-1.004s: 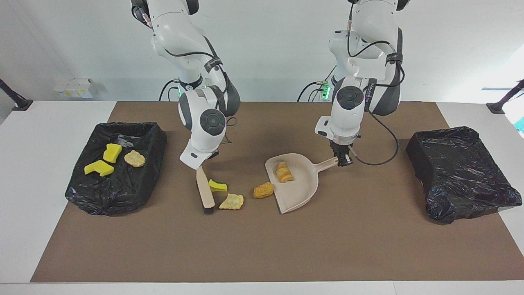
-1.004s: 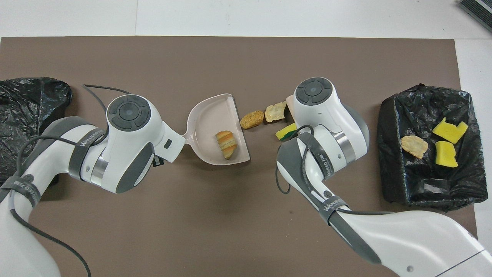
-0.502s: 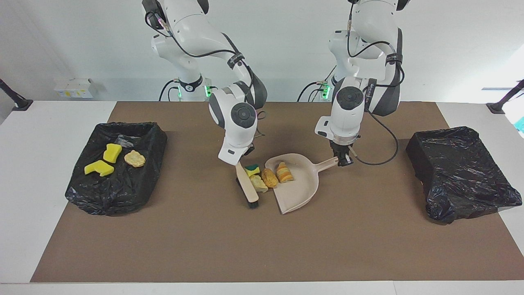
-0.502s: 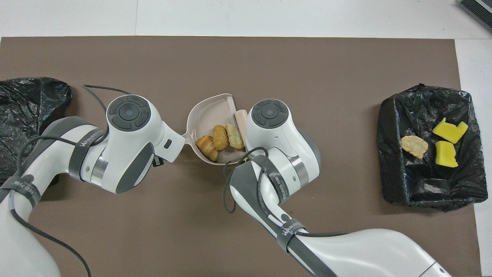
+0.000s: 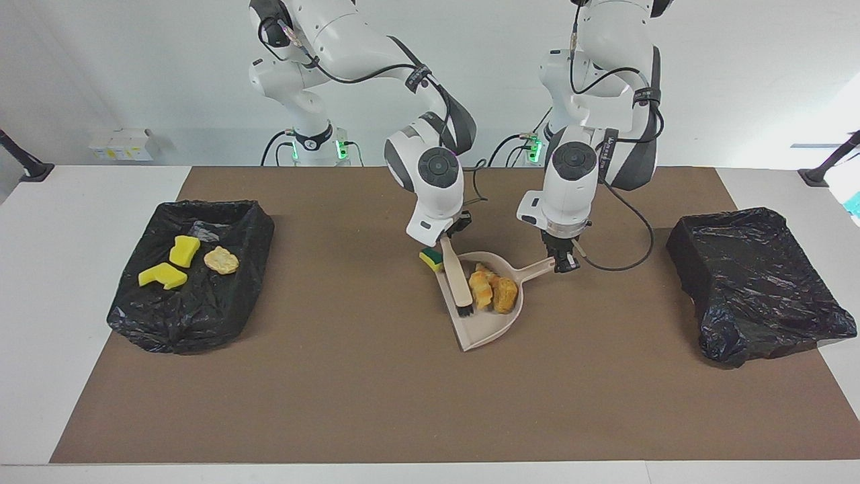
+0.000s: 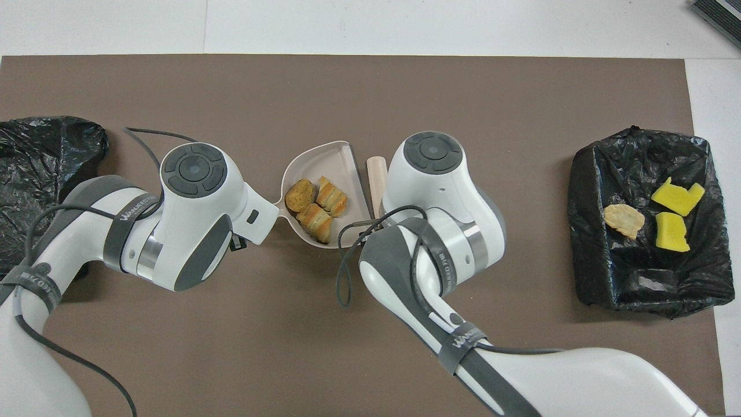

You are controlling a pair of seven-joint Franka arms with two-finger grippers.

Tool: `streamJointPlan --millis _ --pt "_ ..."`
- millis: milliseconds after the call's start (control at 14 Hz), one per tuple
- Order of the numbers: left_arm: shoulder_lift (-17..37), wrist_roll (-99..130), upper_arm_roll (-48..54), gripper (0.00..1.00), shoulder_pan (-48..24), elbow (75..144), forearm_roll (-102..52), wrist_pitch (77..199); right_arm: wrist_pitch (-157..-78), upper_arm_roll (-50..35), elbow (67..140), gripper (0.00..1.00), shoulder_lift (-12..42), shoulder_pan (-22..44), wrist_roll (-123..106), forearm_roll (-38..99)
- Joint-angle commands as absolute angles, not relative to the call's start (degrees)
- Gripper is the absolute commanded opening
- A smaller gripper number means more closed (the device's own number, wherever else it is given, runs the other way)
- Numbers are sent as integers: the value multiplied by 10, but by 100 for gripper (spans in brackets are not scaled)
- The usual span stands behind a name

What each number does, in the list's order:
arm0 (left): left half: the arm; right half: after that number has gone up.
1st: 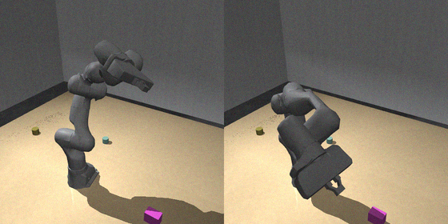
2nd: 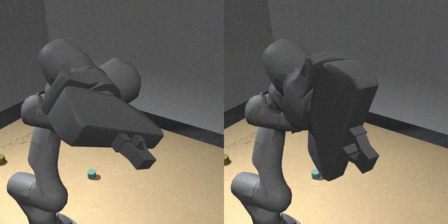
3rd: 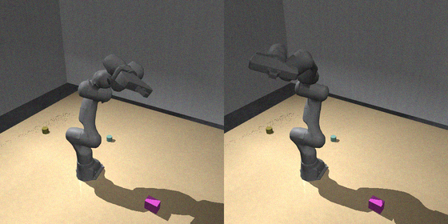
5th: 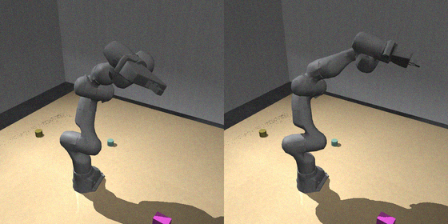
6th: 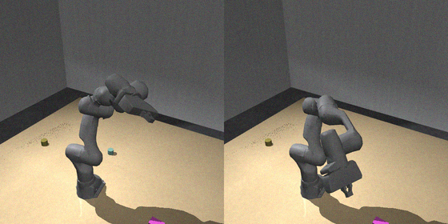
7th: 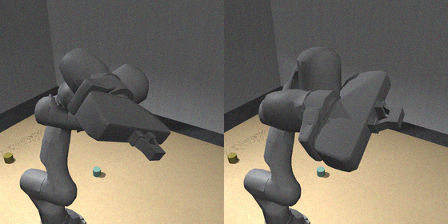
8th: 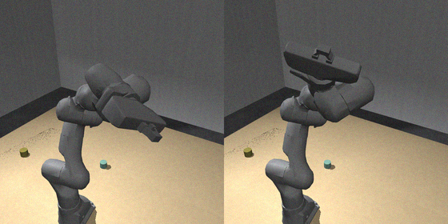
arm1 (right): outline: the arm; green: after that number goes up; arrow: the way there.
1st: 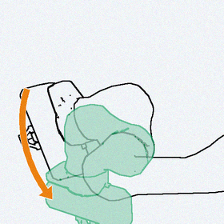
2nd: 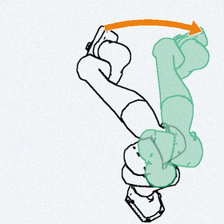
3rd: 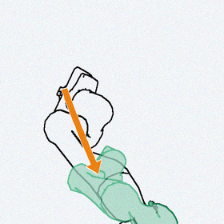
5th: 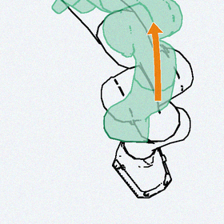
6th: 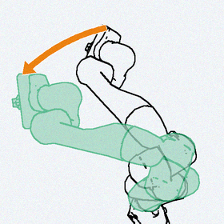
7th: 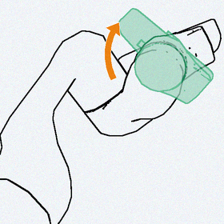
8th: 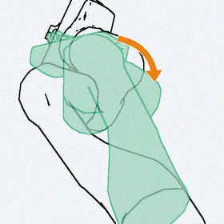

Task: Sweep and dump trash in bin
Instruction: 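Move the brush behind the yellow sponge piece with the right gripper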

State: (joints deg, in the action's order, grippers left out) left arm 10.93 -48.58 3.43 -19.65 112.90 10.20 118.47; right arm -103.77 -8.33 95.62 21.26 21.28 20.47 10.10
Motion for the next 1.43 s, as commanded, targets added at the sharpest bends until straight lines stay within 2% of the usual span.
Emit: streamJointPlan --millis 0,143,287,573,717,1075,1362 --pt "95 -479 36 0 -191 1147 109 1200 -975 -87 962 0 158 166 196 115" --pt "95 -479 36 0 -191 1147 109 1201 -953 -84 976 0 130 158 206 115" --pt "96 -488 36 0 -191 1147 109 1201 -961 -84 1050 0 91 160 224 115" --pt "97 -557 35 0 -191 1147 111 1210 -1073 -84 1213 0 13 161 240 116" --pt "98 -568 35 0 -192 1147 114 1214 -1125 -84 1254 0 22 156 244 116" --pt "97 -569 35 0 -193 1147 122 1212 -1134 -87 1238 0 51 177 252 133" --pt "96 -569 35 0 -197 1147 136 1208 -1136 -89 1158 0 116 244 314 157"
